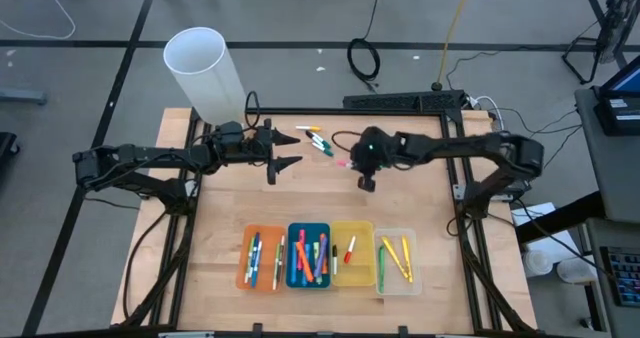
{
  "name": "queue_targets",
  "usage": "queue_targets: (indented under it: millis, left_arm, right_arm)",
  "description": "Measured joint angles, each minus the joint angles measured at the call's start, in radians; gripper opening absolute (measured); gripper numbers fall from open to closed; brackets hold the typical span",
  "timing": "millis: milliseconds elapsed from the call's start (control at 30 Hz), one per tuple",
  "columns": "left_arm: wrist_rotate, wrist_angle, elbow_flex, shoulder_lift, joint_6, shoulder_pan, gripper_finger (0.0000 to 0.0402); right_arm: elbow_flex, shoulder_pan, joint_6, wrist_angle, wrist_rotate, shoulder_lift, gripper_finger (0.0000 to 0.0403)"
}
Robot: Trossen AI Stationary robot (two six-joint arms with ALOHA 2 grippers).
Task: Pick & Place Markers
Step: Put the pink white highlighter pen into the yellow bin
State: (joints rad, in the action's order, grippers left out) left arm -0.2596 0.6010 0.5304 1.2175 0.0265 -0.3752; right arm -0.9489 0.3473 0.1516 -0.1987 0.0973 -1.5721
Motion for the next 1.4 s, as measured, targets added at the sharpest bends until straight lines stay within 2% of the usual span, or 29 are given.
queue_targets:
  millis: [267, 467, 700, 967, 1233, 1400]
  left_arm:
    - [0.0, 0.0, 0.0, 0.0, -0.002, 0.0, 0.0255]
    - [0.0, -0.001, 0.0, 0.0, -0.003, 0.0, 0.0255]
    - [0.0, -0.001, 0.0, 0.0, -0.01, 0.0, 0.0255]
    - [0.0, -0.001, 0.0, 0.0, -0.009, 0.0, 0.0255]
    - [0.0, -0.001, 0.0, 0.0, -0.009, 0.0, 0.0255]
    - [0.001, 0.0, 0.0, 0.0, -0.005, 0.0, 0.0255]
  right_arm:
    - [0.0, -0.252, -0.062, -0.002, -0.009, 0.142, 0.0019]
    - [0.0, -0.445, -0.106, 0.0, -0.012, 0.146, 0.0019]
    - [0.01, -0.597, -0.174, -0.006, -0.016, 0.12, 0.0019]
    - [0.101, -0.651, -0.193, 0.072, -0.017, 0.119, 0.0035]
    - [0.127, -0.648, -0.219, 0.152, -0.018, 0.119, 0.0048]
    - [0.127, -0.648, -0.217, 0.177, -0.018, 0.119, 0.007]
